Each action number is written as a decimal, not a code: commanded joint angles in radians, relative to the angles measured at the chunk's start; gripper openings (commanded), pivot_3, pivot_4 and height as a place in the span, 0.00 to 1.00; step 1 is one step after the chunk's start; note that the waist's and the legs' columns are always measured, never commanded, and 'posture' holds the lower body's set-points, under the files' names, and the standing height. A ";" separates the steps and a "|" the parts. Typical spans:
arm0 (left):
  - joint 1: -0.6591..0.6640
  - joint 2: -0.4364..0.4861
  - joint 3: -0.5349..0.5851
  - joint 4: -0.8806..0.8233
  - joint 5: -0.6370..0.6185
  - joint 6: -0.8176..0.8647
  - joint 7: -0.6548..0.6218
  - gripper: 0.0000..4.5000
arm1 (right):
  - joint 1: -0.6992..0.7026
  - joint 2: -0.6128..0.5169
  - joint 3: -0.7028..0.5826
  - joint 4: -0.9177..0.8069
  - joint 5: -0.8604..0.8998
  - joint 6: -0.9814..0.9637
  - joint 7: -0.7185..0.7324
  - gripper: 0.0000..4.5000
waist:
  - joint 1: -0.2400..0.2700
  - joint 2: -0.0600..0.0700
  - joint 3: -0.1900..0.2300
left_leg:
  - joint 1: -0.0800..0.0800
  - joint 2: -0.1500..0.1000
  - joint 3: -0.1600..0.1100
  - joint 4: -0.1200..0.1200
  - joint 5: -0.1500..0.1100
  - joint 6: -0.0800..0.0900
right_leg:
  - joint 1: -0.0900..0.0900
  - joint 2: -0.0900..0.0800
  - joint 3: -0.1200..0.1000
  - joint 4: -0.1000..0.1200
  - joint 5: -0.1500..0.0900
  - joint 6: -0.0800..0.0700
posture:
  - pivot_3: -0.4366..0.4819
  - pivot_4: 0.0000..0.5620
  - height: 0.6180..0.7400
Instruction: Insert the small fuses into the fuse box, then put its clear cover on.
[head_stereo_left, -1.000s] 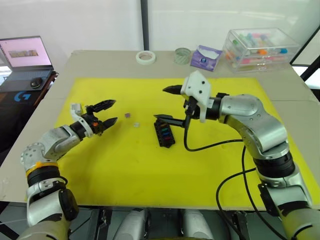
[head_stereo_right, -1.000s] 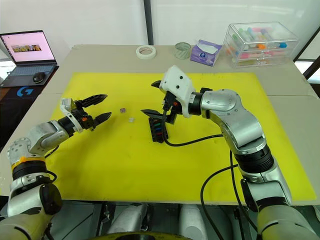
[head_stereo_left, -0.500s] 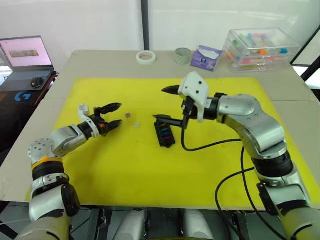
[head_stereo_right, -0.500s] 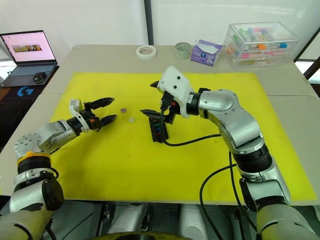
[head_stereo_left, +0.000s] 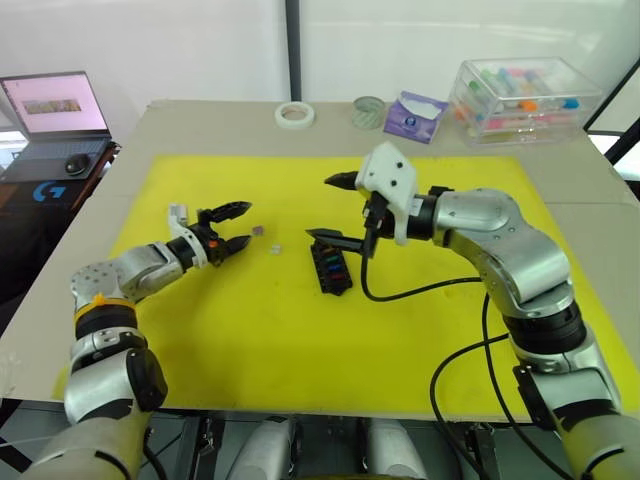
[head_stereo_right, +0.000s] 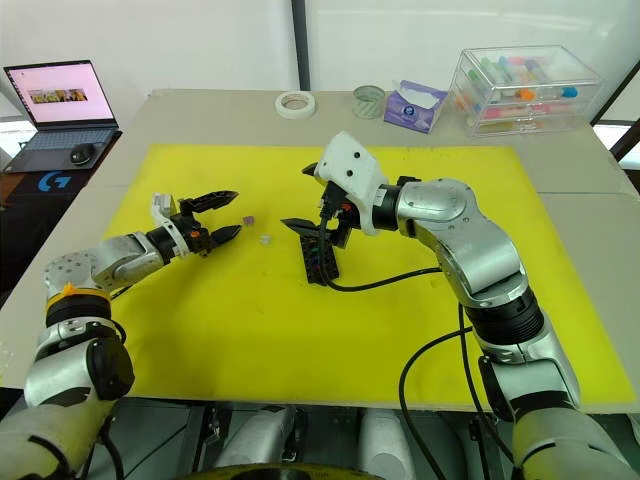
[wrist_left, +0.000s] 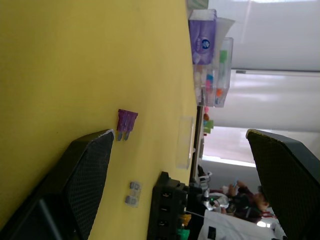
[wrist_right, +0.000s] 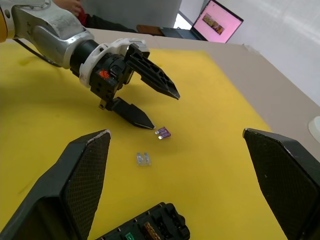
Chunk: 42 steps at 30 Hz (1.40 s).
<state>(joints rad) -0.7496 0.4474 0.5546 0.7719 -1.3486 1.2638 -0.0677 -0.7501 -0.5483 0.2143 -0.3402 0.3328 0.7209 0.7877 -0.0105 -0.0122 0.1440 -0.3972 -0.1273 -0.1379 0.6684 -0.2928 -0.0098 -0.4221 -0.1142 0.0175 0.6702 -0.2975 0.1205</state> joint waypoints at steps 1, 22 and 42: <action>-0.016 -0.019 0.005 0.021 0.045 0.020 -0.024 1.00 | -0.017 -0.002 -0.031 -0.046 0.011 0.000 -0.007 1.00 | 0.000 0.000 0.000 | 0.000 0.000 0.000 0.000 0.000 0.000 | 0.000 0.000 0.000 0.000 0.000 0.000 | 0.48 0.27 1.00; -0.063 -0.080 0.032 0.090 0.257 -0.018 -0.141 1.00 | -0.026 0.008 -0.030 -0.043 0.023 0.013 -0.010 1.00 | 0.008 0.000 0.000 | 0.001 -0.002 -0.002 0.000 0.000 0.000 | 0.002 -0.002 -0.001 0.000 0.000 0.000 | 0.48 0.27 1.00; -0.079 -0.125 0.036 0.110 0.376 -0.059 -0.209 0.96 | -0.035 0.001 -0.028 -0.039 0.026 0.019 -0.010 1.00 | 0.024 0.000 0.000 | 0.004 -0.003 -0.003 0.001 0.000 0.000 | 0.007 -0.003 -0.001 0.000 0.000 0.000 | 0.48 0.27 1.00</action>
<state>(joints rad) -0.8381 0.3508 0.6081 0.8439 -1.0104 1.2138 -0.2846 -0.7555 -0.5480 0.2129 -0.3500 0.3551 0.7497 0.7824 0.0138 -0.0124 0.1435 -0.3925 -0.1302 -0.1410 0.6691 -0.2927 -0.0098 -0.4145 -0.1168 0.0159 0.6696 -0.2975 0.1206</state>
